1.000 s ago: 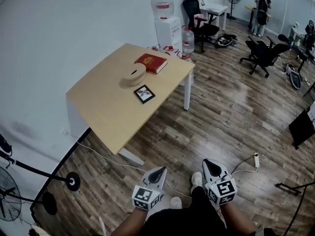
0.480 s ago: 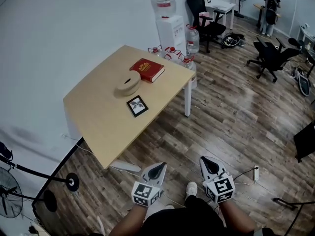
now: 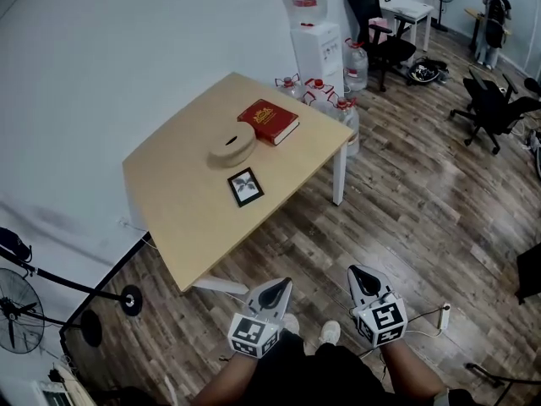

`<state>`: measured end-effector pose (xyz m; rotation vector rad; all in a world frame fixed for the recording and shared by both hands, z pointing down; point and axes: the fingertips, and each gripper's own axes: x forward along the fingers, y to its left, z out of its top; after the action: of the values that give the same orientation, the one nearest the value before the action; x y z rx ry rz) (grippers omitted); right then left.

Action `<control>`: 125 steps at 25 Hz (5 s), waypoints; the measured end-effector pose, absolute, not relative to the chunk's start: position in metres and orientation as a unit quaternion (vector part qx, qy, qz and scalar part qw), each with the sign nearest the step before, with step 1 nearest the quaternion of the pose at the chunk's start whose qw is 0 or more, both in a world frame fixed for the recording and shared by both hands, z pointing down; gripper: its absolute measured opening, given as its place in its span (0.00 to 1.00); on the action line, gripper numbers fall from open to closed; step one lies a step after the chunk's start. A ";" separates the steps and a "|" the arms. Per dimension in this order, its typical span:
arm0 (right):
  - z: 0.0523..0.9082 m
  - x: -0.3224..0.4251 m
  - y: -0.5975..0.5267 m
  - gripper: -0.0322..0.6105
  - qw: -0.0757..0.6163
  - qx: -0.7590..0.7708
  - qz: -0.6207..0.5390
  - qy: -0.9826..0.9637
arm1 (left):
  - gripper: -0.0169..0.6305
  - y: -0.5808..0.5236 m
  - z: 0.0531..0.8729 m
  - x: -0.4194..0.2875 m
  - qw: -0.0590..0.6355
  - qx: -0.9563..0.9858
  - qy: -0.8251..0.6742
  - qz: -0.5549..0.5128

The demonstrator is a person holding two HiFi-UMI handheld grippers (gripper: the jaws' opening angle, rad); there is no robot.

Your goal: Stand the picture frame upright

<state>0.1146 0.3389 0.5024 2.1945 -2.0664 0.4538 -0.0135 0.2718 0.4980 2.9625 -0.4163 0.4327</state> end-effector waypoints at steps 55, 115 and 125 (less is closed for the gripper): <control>0.518 0.096 -0.156 0.06 0.121 0.514 0.164 -0.833 | 0.03 -0.146 0.540 -0.046 0.129 0.913 -0.361 0.138; 0.731 0.092 -0.209 0.24 0.294 0.491 0.475 -0.668 | 0.03 -0.198 0.573 -0.091 0.148 0.886 -0.410 0.158; 0.739 0.091 -0.204 0.24 0.301 0.500 0.471 -0.661 | 0.03 -0.204 0.576 -0.097 0.149 0.886 -0.410 0.154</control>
<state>0.0909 -0.2044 0.7387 1.3257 -1.7546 1.2501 -0.0974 -0.2039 0.5761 2.5488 -1.1803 0.4428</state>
